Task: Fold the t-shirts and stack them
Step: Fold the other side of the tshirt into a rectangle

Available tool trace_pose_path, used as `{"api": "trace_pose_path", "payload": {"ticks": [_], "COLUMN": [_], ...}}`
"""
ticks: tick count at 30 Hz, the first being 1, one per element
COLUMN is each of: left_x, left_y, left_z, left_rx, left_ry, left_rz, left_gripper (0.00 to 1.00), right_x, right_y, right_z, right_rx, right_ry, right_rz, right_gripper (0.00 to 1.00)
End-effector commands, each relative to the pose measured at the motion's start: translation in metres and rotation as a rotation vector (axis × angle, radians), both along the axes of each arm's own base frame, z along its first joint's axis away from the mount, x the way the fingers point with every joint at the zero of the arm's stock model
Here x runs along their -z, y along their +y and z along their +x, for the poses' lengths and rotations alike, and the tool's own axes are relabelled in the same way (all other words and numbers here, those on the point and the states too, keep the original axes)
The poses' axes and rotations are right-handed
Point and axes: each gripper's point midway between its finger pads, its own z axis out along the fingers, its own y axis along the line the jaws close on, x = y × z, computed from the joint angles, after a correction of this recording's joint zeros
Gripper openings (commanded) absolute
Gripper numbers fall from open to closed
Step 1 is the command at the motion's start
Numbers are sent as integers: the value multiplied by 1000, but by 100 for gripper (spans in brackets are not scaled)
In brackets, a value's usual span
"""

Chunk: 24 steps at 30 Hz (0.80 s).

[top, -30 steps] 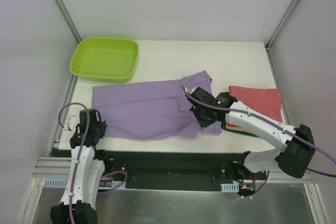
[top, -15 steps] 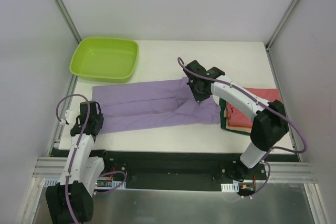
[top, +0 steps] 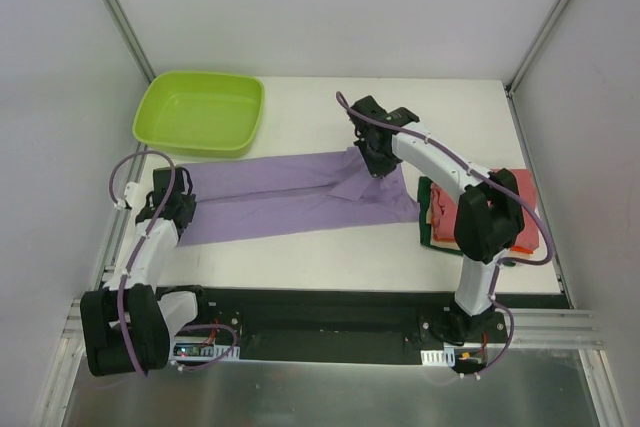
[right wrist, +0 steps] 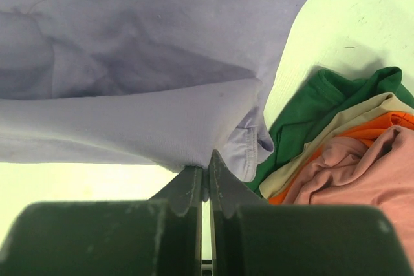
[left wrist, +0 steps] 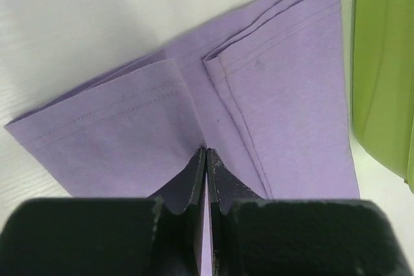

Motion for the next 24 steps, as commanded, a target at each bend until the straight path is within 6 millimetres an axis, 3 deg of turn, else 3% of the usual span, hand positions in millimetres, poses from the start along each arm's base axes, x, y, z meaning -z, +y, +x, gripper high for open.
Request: {"api": "trace_pose_path", "payload": {"ticks": [1,8,9,11,12,15,17,19,24], "left_x": [-13,-2,-2,-2,-2,-1,-5,-11,-32], "left_y": [5,1,1,2,2,0,-2,-4,-27], "left_z": [26,48,50,53,54,54,54,53,48], "left_rx": [39,113,126,147,154,170,190,207,324], "left_ry": [-27,27,28,39,40,38,20,0,-97], "left_rz": [50,39,46,66,69,61,66,73,30], "left_gripper": [0,0,4,23,50,82,92,99,99], "right_x": [-6,2,3,4,5,7,10,11,13], "right_y": [-4,-3,-4,-5,-6,-2,-3,-4,-15], "right_z": [6,17,20,25,29,41,54,72,110], "right_rx": [-6,19,25,40,48,52,47,33,74], "right_ry": [17,37,38,35,34,29,16,-9,-56], "right_rz": [-4,-6,-12,-25,-30,-30,-43,-60,-64], "right_gripper": [0,1,1,2,3,9,19,36,40]}}
